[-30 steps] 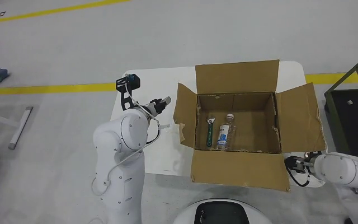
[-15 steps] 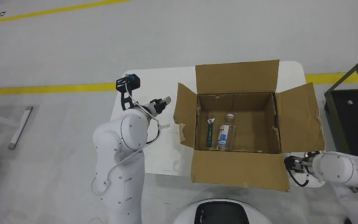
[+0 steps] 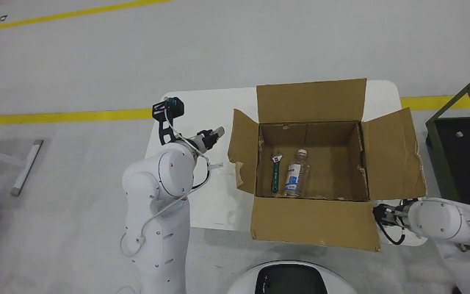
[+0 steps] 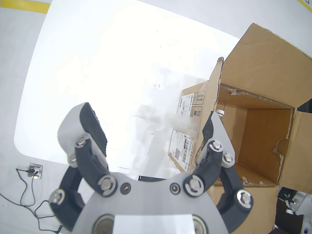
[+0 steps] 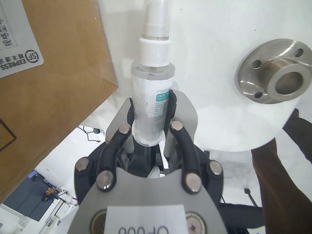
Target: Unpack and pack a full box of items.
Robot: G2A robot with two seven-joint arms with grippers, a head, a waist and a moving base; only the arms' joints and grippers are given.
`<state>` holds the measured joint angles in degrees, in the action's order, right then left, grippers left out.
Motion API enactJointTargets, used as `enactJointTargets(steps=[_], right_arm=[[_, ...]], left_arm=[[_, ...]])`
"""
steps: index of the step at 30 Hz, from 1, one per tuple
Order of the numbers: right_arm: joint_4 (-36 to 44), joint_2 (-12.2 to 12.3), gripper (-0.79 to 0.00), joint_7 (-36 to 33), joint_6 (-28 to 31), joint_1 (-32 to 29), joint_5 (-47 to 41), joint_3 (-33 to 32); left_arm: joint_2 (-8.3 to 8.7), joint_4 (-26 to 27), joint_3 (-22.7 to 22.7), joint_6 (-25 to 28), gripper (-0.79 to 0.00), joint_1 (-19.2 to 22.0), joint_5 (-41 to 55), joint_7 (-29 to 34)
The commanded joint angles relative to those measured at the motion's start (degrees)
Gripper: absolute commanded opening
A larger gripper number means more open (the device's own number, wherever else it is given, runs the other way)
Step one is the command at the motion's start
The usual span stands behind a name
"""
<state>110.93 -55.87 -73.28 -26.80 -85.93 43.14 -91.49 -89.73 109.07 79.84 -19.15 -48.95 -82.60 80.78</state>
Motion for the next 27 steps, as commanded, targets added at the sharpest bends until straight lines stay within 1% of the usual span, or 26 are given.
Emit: enactJointTargets(steps=[1,11,14,19,24,25,27], right_arm=[[0.35,0.03,-0.785,0.16,-0.39,-0.33,-0.46,-0.81],[4.19,0.32,-0.785,1.70,-1.18,-4.69,-4.31,-9.14],[5.62,0.14,-0.785,4.11,-1.63,-6.21,-8.31,-13.35],[7.06,-0.66,-0.785,11.04,-1.26,-9.44,-19.10,-22.81],[6.80,-2.29,-0.785,21.76,-0.70,-13.60,-31.58,-32.13],[6.58,-2.85,-0.785,25.20,-0.75,-14.53,-34.99,-34.47],[6.65,-3.60,-0.785,28.82,-0.09,-15.78,-39.74,-36.66]], left_arm=[[0.00,0.00,0.00,0.00,0.000,0.00,0.00,0.00],[0.00,0.00,0.00,0.00,0.000,0.00,0.00,0.00],[0.00,0.00,0.00,0.00,0.000,0.00,0.00,0.00],[0.00,0.00,0.00,0.00,0.000,0.00,0.00,0.00],[0.00,0.00,0.00,0.00,0.000,0.00,0.00,0.00],[0.00,0.00,0.00,0.00,0.000,0.00,0.00,0.00],[0.00,0.00,0.00,0.00,0.000,0.00,0.00,0.00]])
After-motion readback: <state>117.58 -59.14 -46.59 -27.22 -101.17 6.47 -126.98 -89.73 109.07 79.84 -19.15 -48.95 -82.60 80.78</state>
